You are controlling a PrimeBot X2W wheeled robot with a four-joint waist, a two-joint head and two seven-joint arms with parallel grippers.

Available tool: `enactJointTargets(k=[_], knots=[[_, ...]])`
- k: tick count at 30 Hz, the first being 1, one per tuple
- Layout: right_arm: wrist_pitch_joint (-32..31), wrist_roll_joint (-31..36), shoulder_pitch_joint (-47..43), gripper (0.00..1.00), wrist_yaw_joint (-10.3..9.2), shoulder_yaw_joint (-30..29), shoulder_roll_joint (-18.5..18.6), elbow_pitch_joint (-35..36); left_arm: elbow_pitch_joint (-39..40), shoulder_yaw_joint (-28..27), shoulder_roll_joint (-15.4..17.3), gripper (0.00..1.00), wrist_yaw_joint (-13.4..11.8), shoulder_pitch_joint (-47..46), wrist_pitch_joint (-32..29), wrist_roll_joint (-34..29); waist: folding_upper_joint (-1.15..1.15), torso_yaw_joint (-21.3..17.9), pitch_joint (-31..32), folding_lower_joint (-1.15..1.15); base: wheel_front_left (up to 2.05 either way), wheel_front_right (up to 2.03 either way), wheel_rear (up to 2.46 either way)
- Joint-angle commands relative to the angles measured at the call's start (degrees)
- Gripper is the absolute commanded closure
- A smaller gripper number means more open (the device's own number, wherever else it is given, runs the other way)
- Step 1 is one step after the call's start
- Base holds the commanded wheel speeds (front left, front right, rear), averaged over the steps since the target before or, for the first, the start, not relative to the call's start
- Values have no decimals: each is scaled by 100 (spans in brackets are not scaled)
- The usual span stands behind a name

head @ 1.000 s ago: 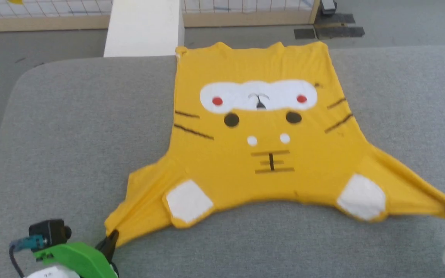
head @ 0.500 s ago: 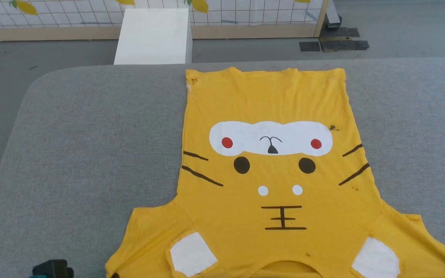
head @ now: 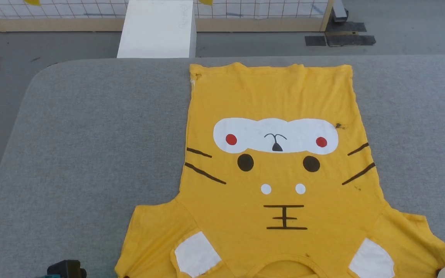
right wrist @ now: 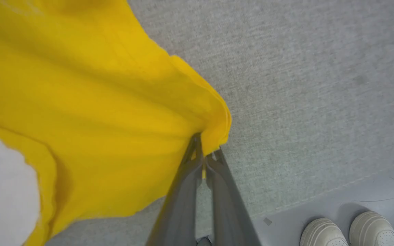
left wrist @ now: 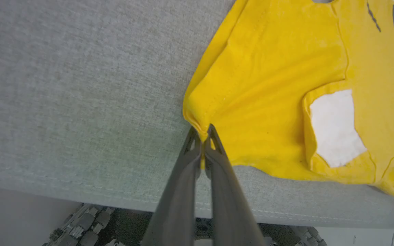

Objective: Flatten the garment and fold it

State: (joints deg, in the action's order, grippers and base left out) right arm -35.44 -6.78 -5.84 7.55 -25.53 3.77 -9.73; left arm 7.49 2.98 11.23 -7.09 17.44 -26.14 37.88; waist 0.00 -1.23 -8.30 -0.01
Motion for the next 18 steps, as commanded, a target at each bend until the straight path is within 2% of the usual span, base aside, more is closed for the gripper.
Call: enactJointTargets(k=[1, 2, 3, 4, 11, 15, 18], knots=[[-75, -48, 41, 96, -6, 43, -89, -130, -26, 10, 28, 100, 24, -85, 23, -4, 0, 16, 11, 1, 0, 0, 0], [-77, -74, 17, 68, -6, 28, -88, -68, -17, 9, 26, 100, 28, -83, 37, 0, 0, 25, 20, 1, 0, 0, 0], [-61, -105, -5, 14, -6, 14, -79, 2, -9, 5, 22, 100, 32, -80, 47, 11, 0, 31, 27, 1, 0, 0, 0], [18, -143, -16, 0, -6, -12, -57, 124, 0, 5, 22, 100, 36, -76, 52, 19, 0, 37, 34, 1, 0, 0, 0], [932, -469, 329, 0, -6, -51, 55, 804, 71, 30, 34, 100, 37, -84, 116, -18, 0, 54, -7, 1, 0, 0, 0], [1599, -689, 952, 0, -6, 235, 201, 859, 115, 99, 1, 100, 63, -201, 141, -27, 0, 123, -173, 1, 0, 0, 0], [2034, -806, 1572, 0, -6, 527, 443, 610, 163, 171, -25, 100, 83, -342, 170, -64, 0, 221, -358, 1, 0, 0, 0]])
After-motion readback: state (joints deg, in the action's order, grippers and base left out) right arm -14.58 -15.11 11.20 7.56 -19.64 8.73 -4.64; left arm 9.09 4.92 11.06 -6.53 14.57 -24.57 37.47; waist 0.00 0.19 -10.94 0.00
